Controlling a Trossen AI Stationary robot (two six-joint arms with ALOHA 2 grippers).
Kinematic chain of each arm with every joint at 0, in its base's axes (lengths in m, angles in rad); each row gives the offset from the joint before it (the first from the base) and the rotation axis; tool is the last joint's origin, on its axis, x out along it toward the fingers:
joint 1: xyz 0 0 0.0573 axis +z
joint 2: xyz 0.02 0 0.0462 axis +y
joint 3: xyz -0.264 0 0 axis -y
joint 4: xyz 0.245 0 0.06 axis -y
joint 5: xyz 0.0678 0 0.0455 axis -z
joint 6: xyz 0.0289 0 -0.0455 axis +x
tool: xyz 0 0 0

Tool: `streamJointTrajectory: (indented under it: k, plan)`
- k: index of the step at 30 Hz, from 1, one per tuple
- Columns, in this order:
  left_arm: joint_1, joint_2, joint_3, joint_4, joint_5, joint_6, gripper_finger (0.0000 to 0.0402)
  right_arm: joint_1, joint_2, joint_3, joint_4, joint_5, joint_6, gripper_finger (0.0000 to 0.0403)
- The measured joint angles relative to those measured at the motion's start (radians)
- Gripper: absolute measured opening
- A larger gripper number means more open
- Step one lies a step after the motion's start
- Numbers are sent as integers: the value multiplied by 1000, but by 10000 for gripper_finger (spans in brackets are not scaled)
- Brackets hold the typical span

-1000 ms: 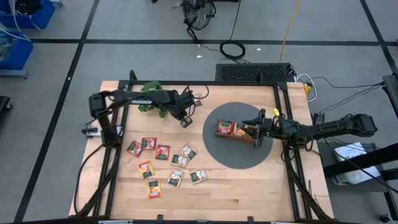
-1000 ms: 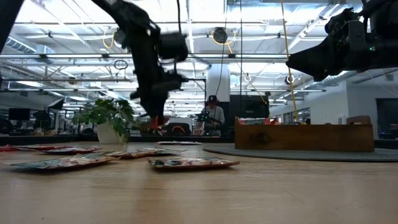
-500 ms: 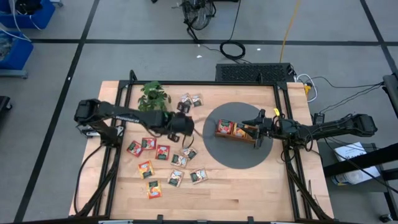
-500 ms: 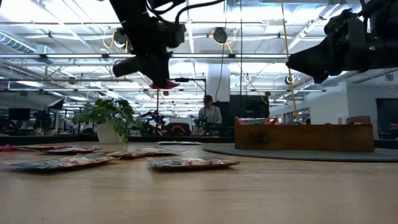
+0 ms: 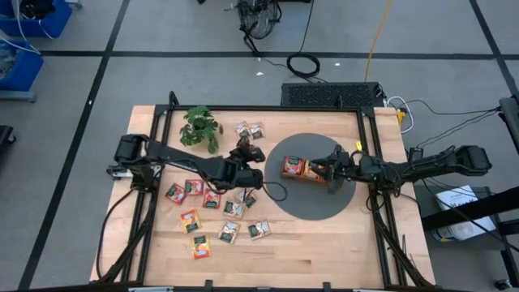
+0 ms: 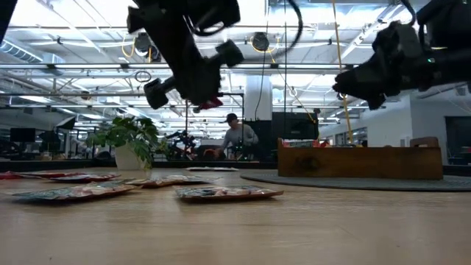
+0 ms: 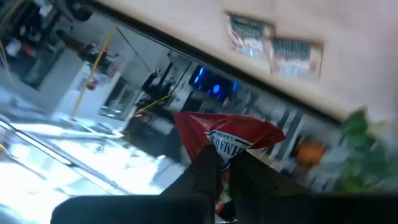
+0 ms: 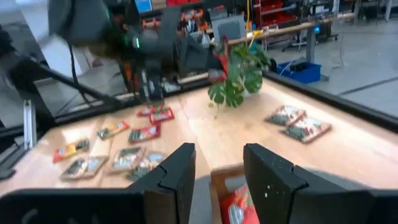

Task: Pick & Place Tea
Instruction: Put the red tea bag into the left section of the wooden organizer

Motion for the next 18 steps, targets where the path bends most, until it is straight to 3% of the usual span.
streamJointTrajectory:
  k: [4,8,18]
  plan:
    - [-1,47,0,81,-51,160,37,-12,82,58,7,-1,-1,123]
    - [-5,59,0,119,-44,184,14,-15,175,118,17,0,-37,123]
    - [-92,57,1,263,11,309,18,-35,451,225,130,0,-106,123]
